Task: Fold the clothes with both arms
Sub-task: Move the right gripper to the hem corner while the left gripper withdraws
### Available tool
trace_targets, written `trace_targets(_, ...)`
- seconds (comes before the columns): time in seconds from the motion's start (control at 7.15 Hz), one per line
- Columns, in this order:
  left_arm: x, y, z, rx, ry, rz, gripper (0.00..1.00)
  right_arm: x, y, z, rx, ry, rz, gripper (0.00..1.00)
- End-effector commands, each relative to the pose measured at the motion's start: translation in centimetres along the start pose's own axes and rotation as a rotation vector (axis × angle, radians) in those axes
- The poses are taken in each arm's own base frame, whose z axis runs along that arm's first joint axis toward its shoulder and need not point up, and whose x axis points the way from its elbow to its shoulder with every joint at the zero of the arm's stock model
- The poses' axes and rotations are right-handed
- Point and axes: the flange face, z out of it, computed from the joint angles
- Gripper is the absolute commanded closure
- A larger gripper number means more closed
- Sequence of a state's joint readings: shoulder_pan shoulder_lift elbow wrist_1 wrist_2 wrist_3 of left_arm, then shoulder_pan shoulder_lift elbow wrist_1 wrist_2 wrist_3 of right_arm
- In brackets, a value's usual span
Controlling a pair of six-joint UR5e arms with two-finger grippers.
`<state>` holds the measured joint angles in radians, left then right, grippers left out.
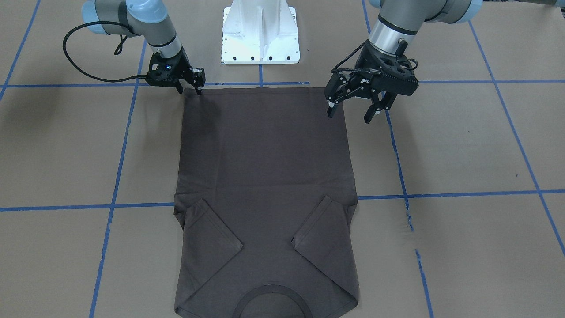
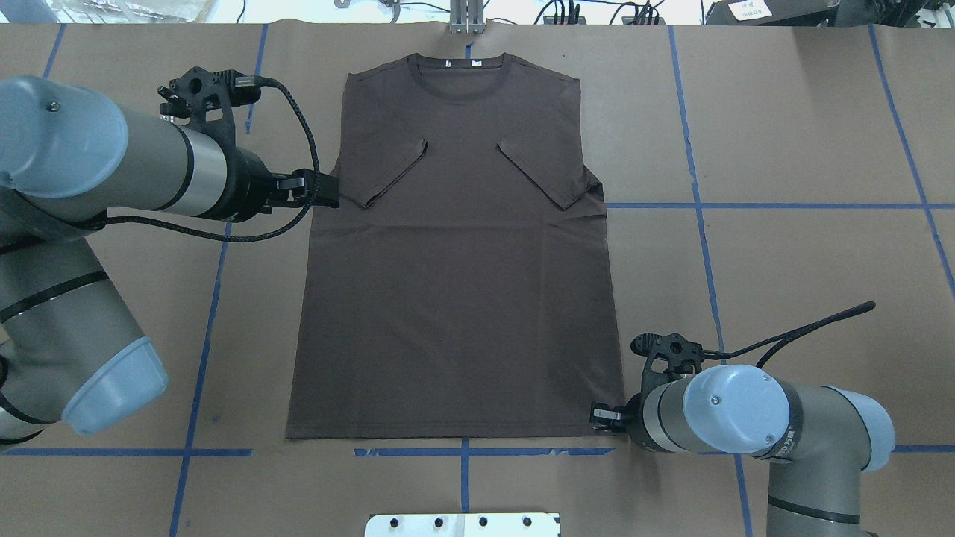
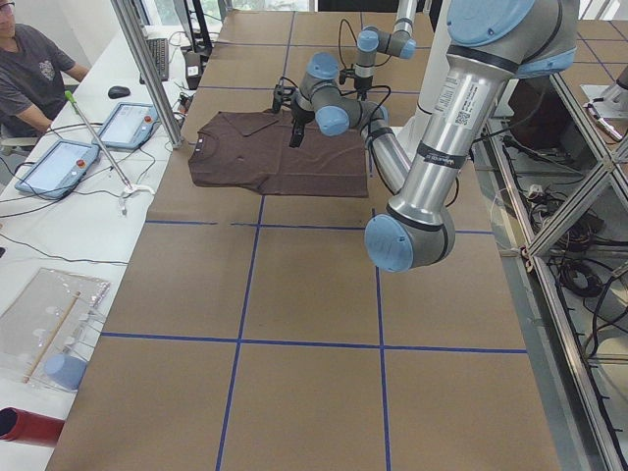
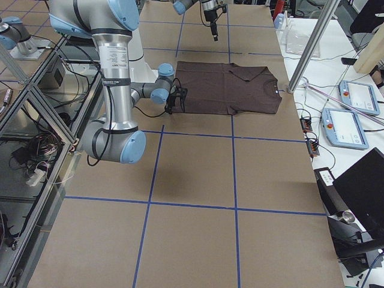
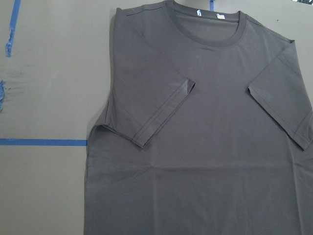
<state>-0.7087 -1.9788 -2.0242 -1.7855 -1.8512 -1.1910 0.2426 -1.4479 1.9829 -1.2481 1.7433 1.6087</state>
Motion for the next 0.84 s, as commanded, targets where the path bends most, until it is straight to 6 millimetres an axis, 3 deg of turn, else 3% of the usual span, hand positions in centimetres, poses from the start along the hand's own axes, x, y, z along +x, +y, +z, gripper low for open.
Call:
trace_targets(0.0, -0.1, -0.1, -0.1, 0.004, -0.001, -0.001, 0.0, -0.1, 0.1, -0.3, -0.017, -0.005, -0.006, 1.0)
trace_targets(0.42, -1.0, 0.0, 0.5, -0.004, -0.021, -0.011, 0.0, -0.9, 0.0, -2.1, -0.013, -0.043, -0.008, 1.0)
trace_targets(0.56, -3.0, 0.9, 0.8, -0.019, -0.048, -0.039, 0.0, -1.1, -0.2, -3.1, -0.008, -0.06, -0.006, 1.0)
trace_targets(0.7, -4.5, 3.1, 1.4, -0.048, -0.069, -0.171, 0.0, -1.5, -0.7, -3.7, 0.002, -0.08, -0.003, 1.0)
